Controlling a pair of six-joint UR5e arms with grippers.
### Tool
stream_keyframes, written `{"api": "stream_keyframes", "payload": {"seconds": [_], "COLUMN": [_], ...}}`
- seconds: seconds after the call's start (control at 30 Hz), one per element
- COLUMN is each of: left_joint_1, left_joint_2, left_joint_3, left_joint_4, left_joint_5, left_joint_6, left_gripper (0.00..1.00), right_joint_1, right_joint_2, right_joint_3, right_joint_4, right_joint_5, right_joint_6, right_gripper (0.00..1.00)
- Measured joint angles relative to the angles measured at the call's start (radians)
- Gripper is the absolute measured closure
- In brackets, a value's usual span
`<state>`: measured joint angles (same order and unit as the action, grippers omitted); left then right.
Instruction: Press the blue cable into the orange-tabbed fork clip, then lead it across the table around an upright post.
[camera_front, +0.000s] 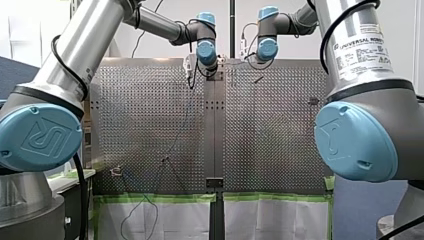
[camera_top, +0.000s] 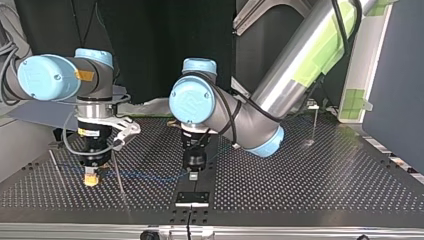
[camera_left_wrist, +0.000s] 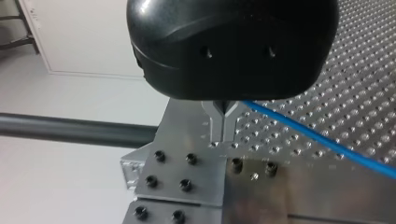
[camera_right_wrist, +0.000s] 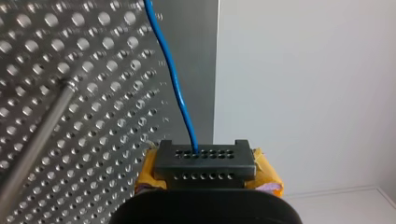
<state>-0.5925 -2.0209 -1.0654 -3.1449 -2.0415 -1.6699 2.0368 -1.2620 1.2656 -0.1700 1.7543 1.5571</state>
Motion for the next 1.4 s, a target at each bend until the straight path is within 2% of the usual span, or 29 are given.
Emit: {"api": "stream_keyframes", "payload": {"seconds": [0.2, 0.43, 0.6, 0.87, 1.07, 1.23, 1.4], "left_joint_1": [-0.019, -0.033, -0.050, -0.058, -0.063, -0.071, -0.074], "left_joint_2": [-0.043, -0.064, -0.110, -0.156, -0.192, -0.235, -0.271], "left_joint_3": [0.064, 0.137, 0.190, 0.265, 0.322, 0.366, 0.409], "left_joint_4": [-0.063, -0.093, -0.131, -0.113, -0.116, -0.124, -0.117], "left_joint_5": [-0.001, 0.005, 0.008, 0.034, 0.039, 0.047, 0.060], "left_joint_6": [-0.002, -0.015, -0.019, -0.053, -0.060, -0.066, -0.071], "left_gripper": [1.00, 1.00, 1.00, 1.00, 1.00, 1.00, 1.00], "right_joint_1": [-0.022, -0.050, -0.071, -0.104, -0.125, -0.131, -0.156], "right_joint_2": [0.000, 0.000, 0.000, 0.001, 0.001, 0.002, 0.003], "right_joint_3": [-0.008, -0.012, -0.016, -0.016, -0.016, -0.016, -0.016], "right_joint_4": [0.014, 0.026, 0.033, 0.037, 0.038, 0.038, 0.039], "right_joint_5": [-0.001, -0.002, -0.007, -0.019, -0.025, -0.025, -0.028], "right_joint_6": [0.005, 0.006, 0.007, 0.014, 0.020, 0.021, 0.025], "right_gripper": [1.00, 1.00, 1.00, 1.00, 1.00, 1.00, 1.00]}}
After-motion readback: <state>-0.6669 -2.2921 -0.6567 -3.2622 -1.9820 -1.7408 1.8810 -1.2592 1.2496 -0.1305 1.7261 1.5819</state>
